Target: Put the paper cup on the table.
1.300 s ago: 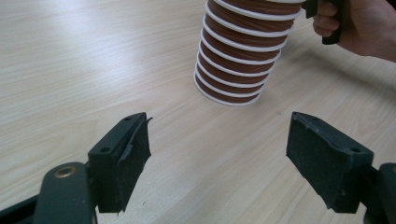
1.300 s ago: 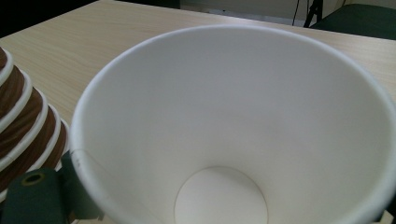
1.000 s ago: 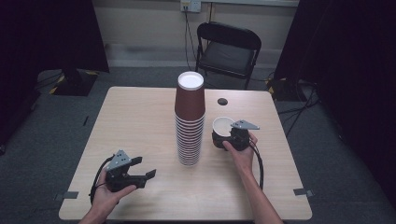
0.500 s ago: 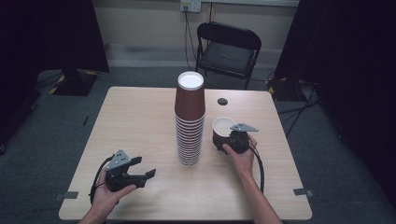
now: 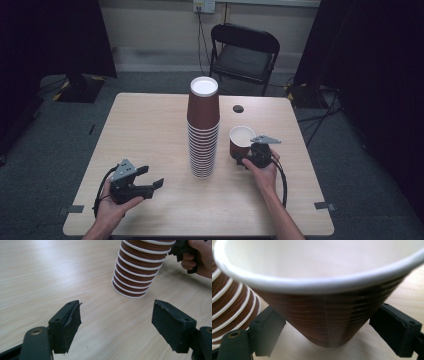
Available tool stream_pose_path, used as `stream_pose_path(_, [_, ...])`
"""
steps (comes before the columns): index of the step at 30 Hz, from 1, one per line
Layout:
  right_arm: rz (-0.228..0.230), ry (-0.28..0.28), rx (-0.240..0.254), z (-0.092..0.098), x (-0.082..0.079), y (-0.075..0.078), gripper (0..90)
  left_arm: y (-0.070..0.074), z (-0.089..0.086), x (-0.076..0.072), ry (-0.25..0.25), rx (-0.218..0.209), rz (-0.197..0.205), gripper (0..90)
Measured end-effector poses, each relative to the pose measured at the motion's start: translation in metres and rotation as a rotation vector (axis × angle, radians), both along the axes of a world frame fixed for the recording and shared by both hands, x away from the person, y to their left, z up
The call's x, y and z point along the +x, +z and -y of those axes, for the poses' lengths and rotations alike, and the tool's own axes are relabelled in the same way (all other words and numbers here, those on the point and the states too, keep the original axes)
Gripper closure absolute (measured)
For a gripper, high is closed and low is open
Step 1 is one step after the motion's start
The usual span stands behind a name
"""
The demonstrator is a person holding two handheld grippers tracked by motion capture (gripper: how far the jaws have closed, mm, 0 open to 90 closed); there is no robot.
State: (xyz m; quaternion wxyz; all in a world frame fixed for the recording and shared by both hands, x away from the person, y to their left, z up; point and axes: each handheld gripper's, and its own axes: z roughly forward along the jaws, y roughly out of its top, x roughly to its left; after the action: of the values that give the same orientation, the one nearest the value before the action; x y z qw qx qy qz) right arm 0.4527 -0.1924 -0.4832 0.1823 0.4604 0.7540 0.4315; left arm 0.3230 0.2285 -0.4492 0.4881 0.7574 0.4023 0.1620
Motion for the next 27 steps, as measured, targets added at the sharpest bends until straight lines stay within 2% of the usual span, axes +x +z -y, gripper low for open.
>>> stream_pose_path(8, [0.0, 0.005, 0.001, 0.006, -0.01, 0.003, 13.5, 0.0, -0.005, 0.003, 0.016, -0.002, -0.001, 23.0])
stream_pose_path(12, [-0.001, 0.008, 0.013, 0.012, -0.016, 0.01, 13.5, 0.0, -0.007, 0.005, 0.012, 0.009, 0.007, 23.0])
stream_pose_path(14, [0.002, 0.006, 0.027, 0.019, -0.023, 0.015, 13.4, 0.001, -0.008, 0.005, 0.011, 0.028, 0.023, 23.0])
stream_pose_path(18, [0.007, -0.006, 0.028, 0.027, -0.029, 0.019, 13.4, 0.001, -0.008, 0.005, 0.011, 0.03, 0.019, 23.0])
stream_pose_path(20, [-0.012, -0.026, 0.03, 0.035, -0.034, 0.024, 13.3, 0.001, -0.008, 0.006, 0.007, 0.025, 0.013, 23.0])
stream_pose_path(22, [-0.017, -0.021, 0.038, 0.037, -0.036, 0.025, 13.8, 0.001, -0.009, 0.006, 0.007, 0.028, 0.006, 22.7])
stream_pose_path(25, [-0.006, -0.018, 0.035, 0.044, -0.047, 0.033, 14.7, 0.002, -0.012, 0.006, 0.024, 0.056, 0.013, 22.0])
stream_pose_path(27, [-0.005, -0.011, 0.037, 0.046, -0.053, 0.038, 15.0, 0.003, -0.014, 0.006, 0.025, 0.051, 0.016, 21.7])
